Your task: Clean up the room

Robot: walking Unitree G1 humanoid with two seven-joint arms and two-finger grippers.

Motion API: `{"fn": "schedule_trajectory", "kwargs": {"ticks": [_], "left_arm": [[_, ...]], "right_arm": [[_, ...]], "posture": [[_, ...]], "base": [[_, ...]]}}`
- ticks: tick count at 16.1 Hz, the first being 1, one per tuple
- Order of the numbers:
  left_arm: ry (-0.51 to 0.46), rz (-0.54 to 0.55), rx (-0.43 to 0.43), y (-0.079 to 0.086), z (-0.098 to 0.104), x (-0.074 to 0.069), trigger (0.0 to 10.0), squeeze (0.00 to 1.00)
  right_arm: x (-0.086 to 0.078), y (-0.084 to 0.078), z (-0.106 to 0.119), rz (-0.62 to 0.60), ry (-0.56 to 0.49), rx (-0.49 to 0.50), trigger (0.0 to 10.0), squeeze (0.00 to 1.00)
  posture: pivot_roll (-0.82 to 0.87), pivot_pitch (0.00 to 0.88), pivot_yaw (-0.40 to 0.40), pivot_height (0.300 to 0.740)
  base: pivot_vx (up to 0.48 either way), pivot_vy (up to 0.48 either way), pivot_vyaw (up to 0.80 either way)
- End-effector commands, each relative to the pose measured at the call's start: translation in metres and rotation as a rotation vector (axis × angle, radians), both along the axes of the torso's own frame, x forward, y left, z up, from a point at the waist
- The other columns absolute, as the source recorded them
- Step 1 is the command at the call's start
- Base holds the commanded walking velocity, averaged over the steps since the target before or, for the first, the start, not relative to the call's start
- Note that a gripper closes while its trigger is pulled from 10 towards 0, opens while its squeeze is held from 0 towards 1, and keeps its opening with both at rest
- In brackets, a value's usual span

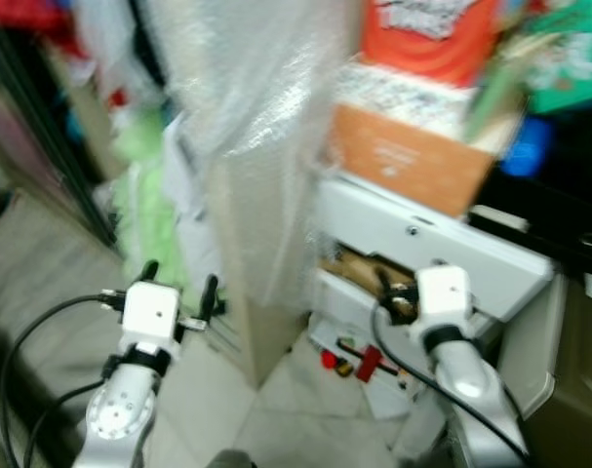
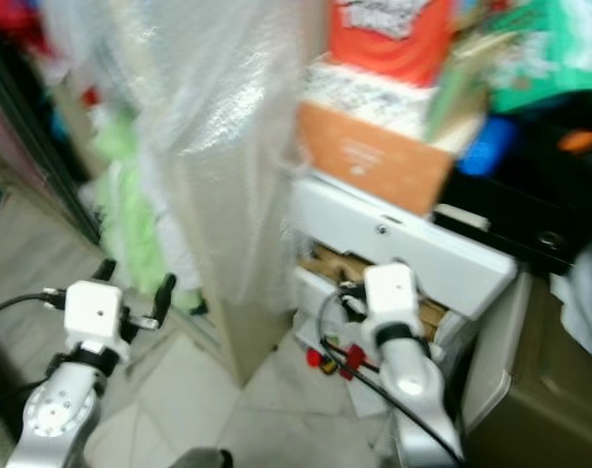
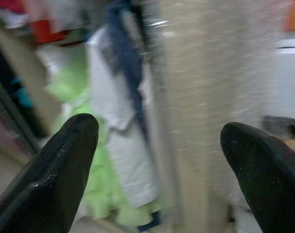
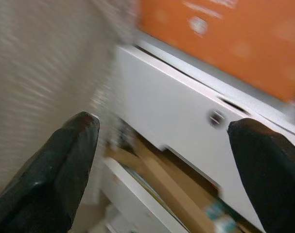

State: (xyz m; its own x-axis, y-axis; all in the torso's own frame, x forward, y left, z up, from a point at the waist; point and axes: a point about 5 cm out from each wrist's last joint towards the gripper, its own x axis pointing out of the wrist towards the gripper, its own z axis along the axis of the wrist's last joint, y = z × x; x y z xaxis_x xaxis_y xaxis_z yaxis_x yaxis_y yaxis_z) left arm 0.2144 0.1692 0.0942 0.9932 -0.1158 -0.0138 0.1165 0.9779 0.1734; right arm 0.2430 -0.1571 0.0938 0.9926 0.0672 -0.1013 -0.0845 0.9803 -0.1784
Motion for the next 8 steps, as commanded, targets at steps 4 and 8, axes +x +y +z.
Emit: {"fn": "schedule_trajectory", "kwargs": {"ticks": [4, 8], "left_arm": [[-0.003, -0.001, 0.0, -0.0014, 0.0013, -0.0002, 10.0, 0.0], [-0.011, 0.007, 0.002, -0.0017, 0.0029, 0.0005, 10.0, 0.0]], "right_arm": [[-0.0095, -0.0069, 0.0029, 0.039, 0.008, -0.013, 10.0, 0.0], [-0.0097, -0.0067, 0.0026, 0.036, 0.012, -0.01, 10.0, 0.0]], "posture": [[0.06, 0.0, -0.016, 0.74], [0.06, 0.0, -0.013, 0.74]], "base": [[0.0, 0.0, 0.8], [0.0, 0.0, 0.8]]}}
